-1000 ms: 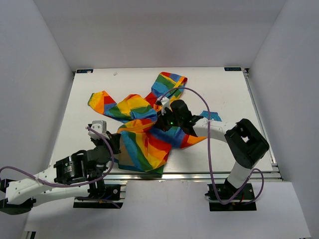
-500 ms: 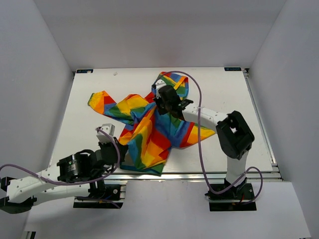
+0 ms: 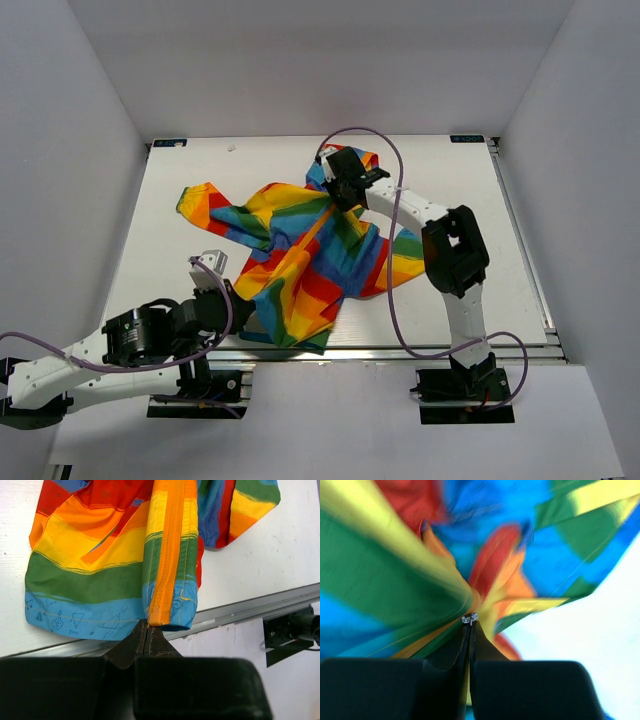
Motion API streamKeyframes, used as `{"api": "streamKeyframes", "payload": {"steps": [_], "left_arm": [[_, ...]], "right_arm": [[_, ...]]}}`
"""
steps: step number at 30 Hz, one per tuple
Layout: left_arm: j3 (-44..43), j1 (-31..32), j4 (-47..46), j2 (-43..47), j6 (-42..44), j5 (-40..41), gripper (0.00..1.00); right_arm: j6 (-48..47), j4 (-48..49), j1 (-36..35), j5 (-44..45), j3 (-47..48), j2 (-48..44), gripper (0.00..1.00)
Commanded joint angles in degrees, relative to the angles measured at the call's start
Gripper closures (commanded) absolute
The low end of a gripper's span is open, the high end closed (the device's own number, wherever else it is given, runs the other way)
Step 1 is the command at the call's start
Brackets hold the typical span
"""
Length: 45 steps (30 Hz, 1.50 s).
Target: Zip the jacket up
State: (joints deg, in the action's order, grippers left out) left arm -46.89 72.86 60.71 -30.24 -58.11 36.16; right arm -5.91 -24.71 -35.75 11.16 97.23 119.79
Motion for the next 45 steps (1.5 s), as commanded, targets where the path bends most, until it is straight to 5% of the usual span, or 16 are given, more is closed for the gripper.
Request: {"api": "streamKeyframes", "payload": {"steps": [1,8,19,21,22,24,26,27,32,40,45], "left_arm": [[-2.3,0.1,3.1,0.7,-1.7,-2.6,1.0],[-1.4,0.0,2.7,1.8,-0.8,-5.8,1.0],[1.5,0.0,-0.3,1.3,0.4,-10.8,1.0],[2.1,0.1,-0.6,-1.6,0.1,-12.7,1.0],[1.8,0.1,0.4,-2.7,-0.5,-12.9,1.0],[1.5,0.1,1.2,-4.9,-1.8,-14.1,0.65],[1.6,0.1,1.0,-6.9,-2.3,-15.6,0.29],[2.1,0.1,0.4,-7.4,-1.8,-16.6,0.02],[2.4,0.0,0.2,-7.6,-4.5,-15.3,0.02],[1.6,0.0,3.5,-4.2,-20.5,8.5,0.02],[-2.0,0.0,2.5,-3.3,-21.0,18.6,0.02]], "right_arm": [[-3.7,0.7,3.6,8.8,6.6,3.4,1.0],[-5.0,-0.6,9.0,15.5,29.2,16.1,1.0],[-10.2,10.9,12.3,15.0,33.7,20.4,1.0],[-10.7,12.0,12.3,10.6,30.9,18.7,1.0],[-10.0,12.2,11.8,9.1,27.7,16.6,0.9],[-9.2,11.5,11.8,2.3,24.3,14.4,0.6],[-6.7,10.4,11.8,-2.3,19.5,11.0,0.18],[-5.7,10.0,11.8,-4.5,18.0,9.9,0.11],[3.0,7.5,11.9,-2.9,7.0,-0.1,0.11],[19.2,7.8,12.0,-5.4,-25.0,-24.5,0.11],[24.3,10.7,12.1,-4.7,-40.9,-37.8,0.11]]}}
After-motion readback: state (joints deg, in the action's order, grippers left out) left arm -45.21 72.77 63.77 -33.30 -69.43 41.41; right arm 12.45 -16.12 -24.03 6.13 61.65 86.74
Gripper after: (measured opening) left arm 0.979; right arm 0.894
